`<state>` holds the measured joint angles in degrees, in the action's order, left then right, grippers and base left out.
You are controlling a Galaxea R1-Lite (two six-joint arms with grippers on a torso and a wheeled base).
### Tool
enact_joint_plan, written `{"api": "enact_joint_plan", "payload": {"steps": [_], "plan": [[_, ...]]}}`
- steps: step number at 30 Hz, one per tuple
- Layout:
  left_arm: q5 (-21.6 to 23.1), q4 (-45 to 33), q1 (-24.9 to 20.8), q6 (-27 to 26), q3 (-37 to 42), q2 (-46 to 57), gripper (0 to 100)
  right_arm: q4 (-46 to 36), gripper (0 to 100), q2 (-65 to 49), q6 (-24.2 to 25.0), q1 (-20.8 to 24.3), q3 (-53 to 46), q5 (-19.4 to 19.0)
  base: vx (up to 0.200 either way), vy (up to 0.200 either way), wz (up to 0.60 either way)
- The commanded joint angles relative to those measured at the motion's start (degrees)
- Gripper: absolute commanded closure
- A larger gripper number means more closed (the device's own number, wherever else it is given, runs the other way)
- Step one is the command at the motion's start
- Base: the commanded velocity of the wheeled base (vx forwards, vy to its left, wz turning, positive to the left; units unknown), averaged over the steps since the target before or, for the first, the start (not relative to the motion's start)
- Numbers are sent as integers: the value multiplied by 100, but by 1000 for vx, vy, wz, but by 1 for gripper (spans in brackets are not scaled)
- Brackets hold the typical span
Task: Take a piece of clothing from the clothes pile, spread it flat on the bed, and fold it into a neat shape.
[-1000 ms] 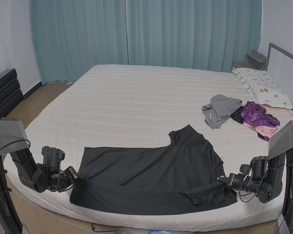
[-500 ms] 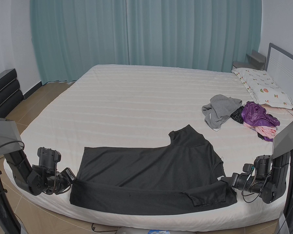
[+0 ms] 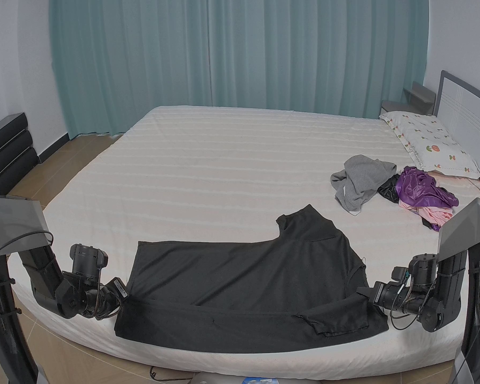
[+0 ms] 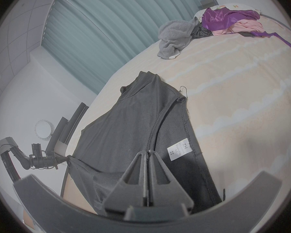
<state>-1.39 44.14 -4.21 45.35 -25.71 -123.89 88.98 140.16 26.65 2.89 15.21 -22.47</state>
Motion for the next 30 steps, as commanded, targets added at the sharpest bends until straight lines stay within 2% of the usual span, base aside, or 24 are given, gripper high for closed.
{"api": "enact_joint_plan", "payload": {"steps": [1, 2, 3, 4, 11, 14, 16, 19, 28, 30], "plan": [[-2, -2, -10, 9, -48, -153, 100, 76, 100, 205, -11, 1, 43, 14, 0, 0, 0], [-2, -2, -10, 9, -48, -153, 0, 85, 100, 240, -19, 10, 52, 23, 0, 0, 0], [-2, -2, -10, 9, -39, -153, 0, 85, 100, 258, -19, 10, 61, 23, 0, 0, 0], [7, -2, -1, 9, -39, -153, 0, 85, 0, 258, -19, 10, 61, 23, 0, 0, 0], [77, -2, 87, 79, 13, -30, 0, 85, 0, 82, 60, -87, 17, -21, 0, 0, 0], [86, 7, 131, 158, 22, 93, 0, 85, 0, 3, 306, -113, -1, -21, 0, 0, 0], [139, 7, 254, 185, 22, 269, 0, 85, 0, -190, 807, -131, -1, -47, 0, 0, 0], [306, 7, 298, 185, -39, 348, 0, 85, 0, -296, 1132, -131, 43, -47, 0, 0, 0], [376, -37, 517, 141, -1041, -30, 0, 85, 0, -287, 1440, -157, 52, -47, 0, 0, 0], [394, -72, 526, 44, -1560, -346, 0, 85, 0, -252, 1589, -140, 69, -56, 0, 0, 0]]}}
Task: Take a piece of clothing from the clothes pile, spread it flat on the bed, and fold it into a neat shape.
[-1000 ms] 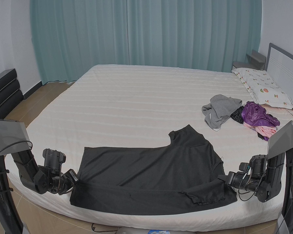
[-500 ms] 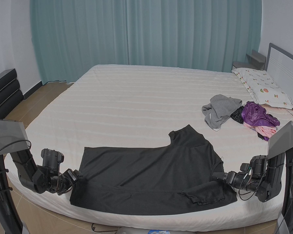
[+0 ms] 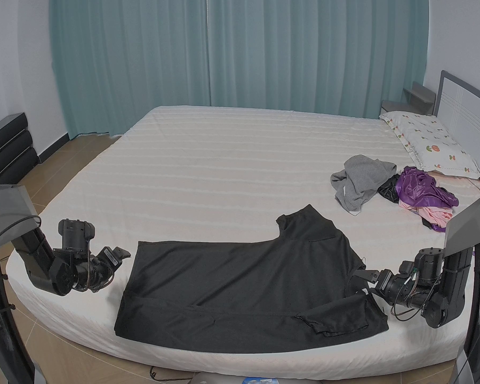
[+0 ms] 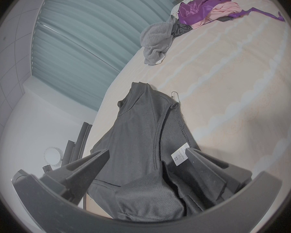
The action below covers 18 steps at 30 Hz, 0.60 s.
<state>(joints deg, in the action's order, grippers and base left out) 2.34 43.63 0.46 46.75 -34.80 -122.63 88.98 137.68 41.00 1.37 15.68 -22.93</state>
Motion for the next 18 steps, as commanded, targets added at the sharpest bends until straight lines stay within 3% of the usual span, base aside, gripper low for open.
{"api": "enact_joint_plan", "payload": {"steps": [1, 6, 18], "plan": [[30, -30, 59, -166, -835, -596, 0, 76, 0, 13, 207, 30, 14, -10, 0, 0, 0], [284, -92, 103, -588, -1705, -1106, 0, 85, 0, 40, 392, 30, 6, -10, 0, 0, 0], [399, -1129, -20, -641, -4034, -2187, 0, 85, 0, 57, 453, 74, -38, -10, 0, 0, 0]]}}
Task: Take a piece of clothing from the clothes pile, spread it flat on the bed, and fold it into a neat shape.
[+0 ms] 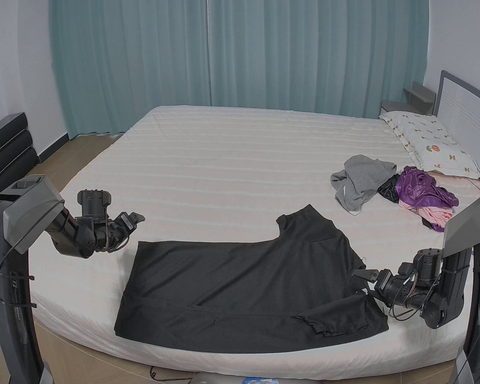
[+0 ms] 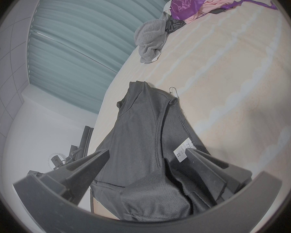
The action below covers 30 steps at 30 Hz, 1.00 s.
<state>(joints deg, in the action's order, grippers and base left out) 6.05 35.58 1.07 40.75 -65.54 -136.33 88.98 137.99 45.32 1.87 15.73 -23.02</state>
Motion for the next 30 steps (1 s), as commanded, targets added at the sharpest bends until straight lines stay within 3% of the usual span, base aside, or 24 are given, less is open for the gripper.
{"api": "enact_joint_plan", "payload": {"steps": [1, 9, 21, 22, 26, 30], "plan": [[28, -333, -90, -50, -1005, -852, 0, 85, 0, 27, 11, 24, -43, 8, 0, 0, 0], [-51, -254, -178, -683, -1023, -1133, 0, 85, 0, 53, 3, 77, -35, 16, 0, 0, 0], [-165, -245, -204, -692, -1084, -1177, 0, 85, 0, 141, -41, 139, -26, 60, 0, 0, 0], [-183, -254, -204, -692, -1154, -1212, 100, 85, 0, 141, -50, 147, -35, 60, 0, 0, 0], [-227, -263, -195, -674, -1198, -1230, 100, 85, 0, 150, -76, 147, -26, 60, 0, 0, 0], [-578, -245, -186, -595, -1198, -1212, 100, 85, 0, 88, -76, 112, -8, 69, 0, 0, 0]]}}
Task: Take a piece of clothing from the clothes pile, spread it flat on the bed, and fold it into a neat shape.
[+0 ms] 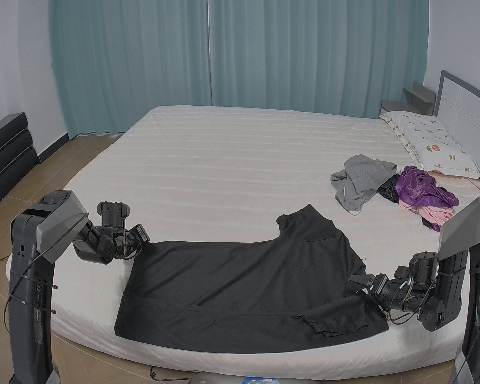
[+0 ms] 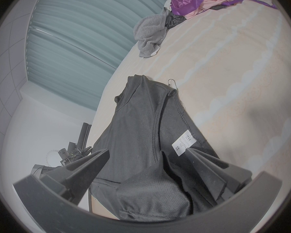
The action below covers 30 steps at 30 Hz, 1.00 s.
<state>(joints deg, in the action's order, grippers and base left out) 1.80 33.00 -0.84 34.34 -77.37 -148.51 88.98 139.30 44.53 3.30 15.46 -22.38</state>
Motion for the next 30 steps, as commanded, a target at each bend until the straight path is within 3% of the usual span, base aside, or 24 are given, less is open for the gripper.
{"api": "enact_joint_plan", "payload": {"steps": [1, 4, 9, 12, 17, 22, 27, 30], "plan": [[-154, 13, 5, 46, -15, 6, 100, 85, 0, -43, 3, -32, 19, 6, 0, 0, 0], [-347, 128, 23, 161, -94, 15, 100, 76, 0, -439, -94, -67, 36, 208, 0, 0, 0], [-453, 154, 23, 653, -67, 138, 100, 67, 0, -536, -182, 21, 405, 234, 0, 0, 0], [-453, 145, 23, 679, -15, 182, 100, -39, 0, -439, -437, 118, 871, 234, 0, 0, 0], [-453, 128, 31, 714, -6, 190, 100, -1550, 0, -369, -709, 144, 2260, 278, 0, 0, 0], [-453, 110, 31, 916, 3, 217, 100, -3387, 0, 71, -683, 276, 4167, 779, 0, 0, 0], [-427, 119, 75, 943, 179, 243, 100, -4002, 0, 730, -718, 461, 5231, 1342, 0, 0, 0], [-400, 110, 75, 943, 214, 287, 100, -4310, 0, 915, -744, 461, 5811, 1368, 0, 0, 0]]}}
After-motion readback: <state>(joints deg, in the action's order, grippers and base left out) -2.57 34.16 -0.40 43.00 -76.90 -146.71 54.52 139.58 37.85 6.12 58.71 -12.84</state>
